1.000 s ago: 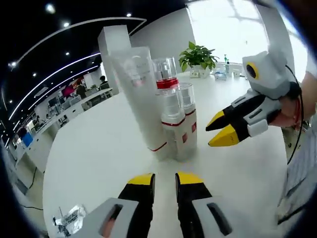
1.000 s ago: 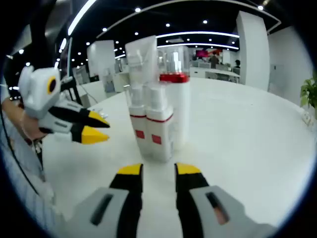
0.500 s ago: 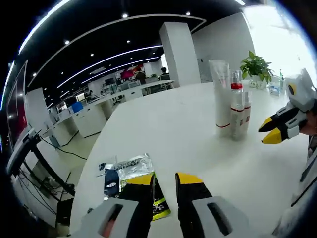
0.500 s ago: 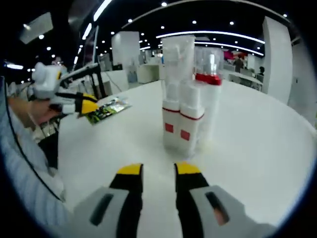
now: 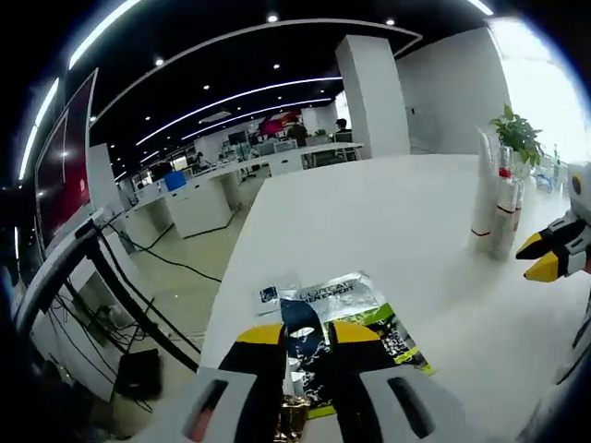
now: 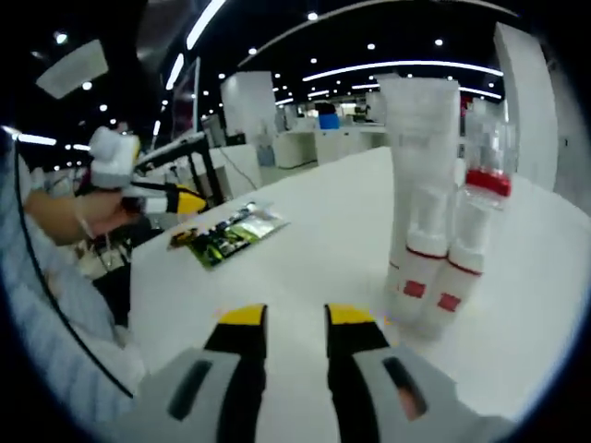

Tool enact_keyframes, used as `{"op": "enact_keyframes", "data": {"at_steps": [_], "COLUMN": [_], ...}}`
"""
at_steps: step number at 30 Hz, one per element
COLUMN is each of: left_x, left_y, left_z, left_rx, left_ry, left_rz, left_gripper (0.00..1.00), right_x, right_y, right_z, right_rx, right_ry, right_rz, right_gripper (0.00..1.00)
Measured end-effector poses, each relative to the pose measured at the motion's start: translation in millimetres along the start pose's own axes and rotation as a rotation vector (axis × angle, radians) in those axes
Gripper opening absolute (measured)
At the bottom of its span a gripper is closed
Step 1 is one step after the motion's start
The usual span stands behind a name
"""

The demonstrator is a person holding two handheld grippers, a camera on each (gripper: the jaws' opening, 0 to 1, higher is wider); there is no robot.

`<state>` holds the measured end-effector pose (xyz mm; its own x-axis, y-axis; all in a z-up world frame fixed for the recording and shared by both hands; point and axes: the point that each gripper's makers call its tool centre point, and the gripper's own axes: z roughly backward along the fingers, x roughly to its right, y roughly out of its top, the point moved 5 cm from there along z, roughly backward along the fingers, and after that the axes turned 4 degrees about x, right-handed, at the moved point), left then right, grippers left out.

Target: Arrange the skincare products in the storage area until every visible bottle or jar stands upright without overlapping.

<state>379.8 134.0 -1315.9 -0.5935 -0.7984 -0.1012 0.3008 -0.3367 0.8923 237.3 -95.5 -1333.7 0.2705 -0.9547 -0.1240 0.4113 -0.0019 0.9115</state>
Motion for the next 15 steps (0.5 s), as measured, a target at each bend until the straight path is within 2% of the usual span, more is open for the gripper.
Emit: {"op": "enact_keyframes", "data": {"at_steps": [3, 5, 7, 9, 11, 13, 15], "left_x": [-10.3, -13.7, -16.0, -16.2, -15.8, -15.7, -17.1], "left_y": [-13.1, -16.3, -21.2, -26.7, -28.4, -31.6, -33.5], "left_z": [-5.5, -8.1, -11.2, -12.4, -16.9, -20.7, -23.2], "left_rx": [-0.046, -0.047, -0.063, -0.122, -0.144, -0.172, -0.193], "left_ry": [-0.026, -0.046, -0.083, -0.126, -0.169, -0.188, -0.189], "left_rz": [0.079, 0.121, 0.129, 0.097, 0.085, 0.134, 0.146], "left_gripper": [0.19, 0.2, 0.2, 0.2, 0.2, 0.2, 0.2], "right_x": [-15.3, -21.4, -28.6, -37.2, -47.3, -52.8, -55.3], "right_y": [4.4, 5.6, 6.5, 10.8, 16.9, 18.2, 20.4], "right_z": [-19.4, -29.7, -45.2, -58.7, -76.7, -92.1, -101.5], "right_rx": [0.001, 0.0, -0.009, -0.011, -0.007, -0.041, -0.058], "right_ry": [0.056, 0.068, 0.074, 0.07, 0.084, 0.093, 0.093], "right_rz": [-0.043, -0.032, -0.047, -0.1, -0.13, -0.091, -0.076], "right_gripper": [0.23, 0.23, 0.23, 0.23, 0.23, 0.23, 0.23]}}
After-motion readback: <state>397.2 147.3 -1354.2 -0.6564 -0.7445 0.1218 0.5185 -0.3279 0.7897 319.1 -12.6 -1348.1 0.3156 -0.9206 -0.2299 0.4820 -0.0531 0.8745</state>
